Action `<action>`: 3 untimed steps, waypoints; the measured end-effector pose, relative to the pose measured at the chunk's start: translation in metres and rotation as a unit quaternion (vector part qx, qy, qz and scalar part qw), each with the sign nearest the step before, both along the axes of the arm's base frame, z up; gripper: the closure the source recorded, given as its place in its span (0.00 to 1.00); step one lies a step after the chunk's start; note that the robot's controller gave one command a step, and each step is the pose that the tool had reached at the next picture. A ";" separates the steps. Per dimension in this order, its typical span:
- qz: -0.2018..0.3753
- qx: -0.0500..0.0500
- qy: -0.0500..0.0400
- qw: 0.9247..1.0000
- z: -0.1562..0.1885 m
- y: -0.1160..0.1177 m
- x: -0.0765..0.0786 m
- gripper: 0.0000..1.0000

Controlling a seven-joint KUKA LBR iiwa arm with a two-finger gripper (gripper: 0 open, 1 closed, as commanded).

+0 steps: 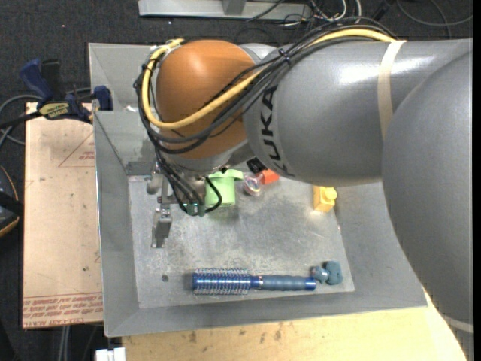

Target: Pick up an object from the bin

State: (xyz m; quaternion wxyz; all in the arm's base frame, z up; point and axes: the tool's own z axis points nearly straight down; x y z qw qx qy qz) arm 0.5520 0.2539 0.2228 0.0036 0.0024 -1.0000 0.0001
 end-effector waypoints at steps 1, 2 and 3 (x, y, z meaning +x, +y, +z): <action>0.144 0.003 -0.011 0.989 -0.138 -0.042 -0.064 0.00; 0.334 0.000 -0.004 0.943 -0.123 -0.121 -0.055 0.00; 0.366 0.001 -0.003 0.931 -0.124 -0.158 -0.062 0.00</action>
Offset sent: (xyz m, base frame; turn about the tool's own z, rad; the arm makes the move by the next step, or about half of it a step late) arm -0.0736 -0.0463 -0.1528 -0.2974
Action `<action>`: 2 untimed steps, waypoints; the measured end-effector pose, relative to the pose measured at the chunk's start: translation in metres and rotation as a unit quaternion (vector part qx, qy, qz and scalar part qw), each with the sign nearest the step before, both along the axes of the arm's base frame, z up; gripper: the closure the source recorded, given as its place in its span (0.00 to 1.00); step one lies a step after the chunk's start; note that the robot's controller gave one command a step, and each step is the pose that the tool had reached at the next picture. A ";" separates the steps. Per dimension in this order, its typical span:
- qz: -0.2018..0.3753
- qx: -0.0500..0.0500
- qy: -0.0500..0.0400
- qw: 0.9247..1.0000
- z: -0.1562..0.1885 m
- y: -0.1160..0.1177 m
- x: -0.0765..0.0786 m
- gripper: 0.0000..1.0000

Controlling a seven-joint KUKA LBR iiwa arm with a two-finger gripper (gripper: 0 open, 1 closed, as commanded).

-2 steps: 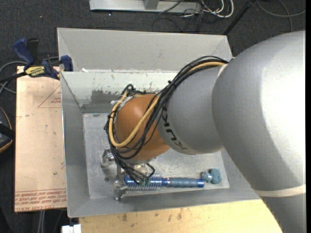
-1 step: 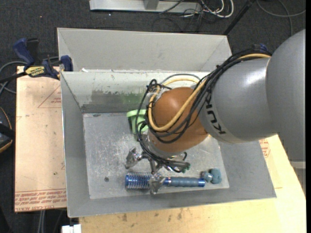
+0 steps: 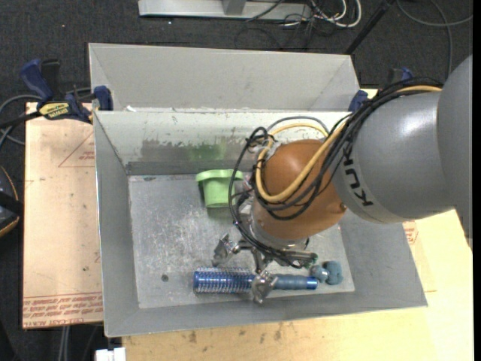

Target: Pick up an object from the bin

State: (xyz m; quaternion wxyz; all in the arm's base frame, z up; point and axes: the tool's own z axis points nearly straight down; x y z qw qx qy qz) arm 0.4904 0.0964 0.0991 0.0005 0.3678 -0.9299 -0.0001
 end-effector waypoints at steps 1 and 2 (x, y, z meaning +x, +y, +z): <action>-0.021 0.005 -0.011 1.000 -0.022 -0.012 0.001 0.00; -0.022 0.003 -0.005 1.000 -0.020 -0.011 0.004 0.00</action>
Offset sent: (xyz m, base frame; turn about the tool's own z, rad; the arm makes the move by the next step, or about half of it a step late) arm -0.0058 -0.0164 -0.0291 0.0414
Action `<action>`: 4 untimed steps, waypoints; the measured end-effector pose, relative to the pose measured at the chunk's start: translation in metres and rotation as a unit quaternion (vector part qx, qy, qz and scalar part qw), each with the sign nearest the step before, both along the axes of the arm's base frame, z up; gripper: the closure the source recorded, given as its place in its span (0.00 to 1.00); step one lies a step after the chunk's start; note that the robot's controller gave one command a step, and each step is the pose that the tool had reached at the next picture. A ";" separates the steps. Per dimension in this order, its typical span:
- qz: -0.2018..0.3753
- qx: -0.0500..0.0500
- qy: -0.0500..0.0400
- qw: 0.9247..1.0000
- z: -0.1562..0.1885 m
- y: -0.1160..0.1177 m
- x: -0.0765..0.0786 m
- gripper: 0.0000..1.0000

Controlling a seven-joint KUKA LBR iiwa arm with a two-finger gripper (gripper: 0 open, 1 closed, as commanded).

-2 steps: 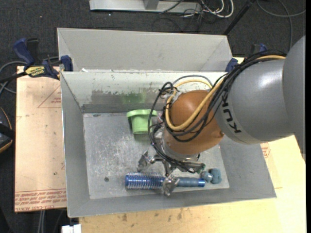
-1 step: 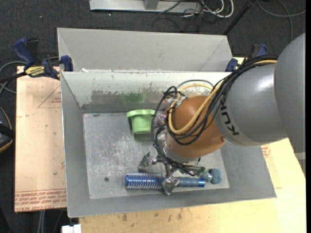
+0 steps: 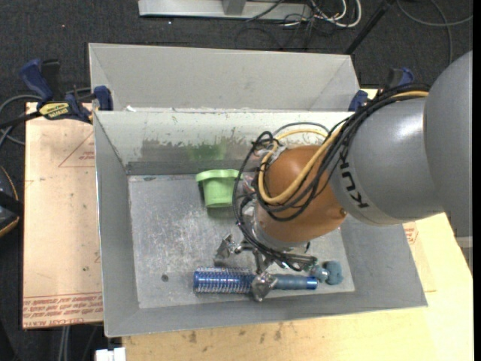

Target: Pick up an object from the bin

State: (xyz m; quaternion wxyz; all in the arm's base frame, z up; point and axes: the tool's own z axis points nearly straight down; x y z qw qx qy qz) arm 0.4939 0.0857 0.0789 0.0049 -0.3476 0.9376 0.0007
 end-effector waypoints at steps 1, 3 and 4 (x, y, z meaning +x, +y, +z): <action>-0.001 0.000 0.001 1.000 0.001 0.000 0.000 1.00; -0.003 -0.001 0.002 1.000 0.086 0.002 0.002 1.00; -0.005 -0.001 0.004 1.000 0.088 0.002 0.002 1.00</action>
Offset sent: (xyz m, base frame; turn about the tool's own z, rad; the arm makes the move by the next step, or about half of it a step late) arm 0.0000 0.0000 0.0000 0.0000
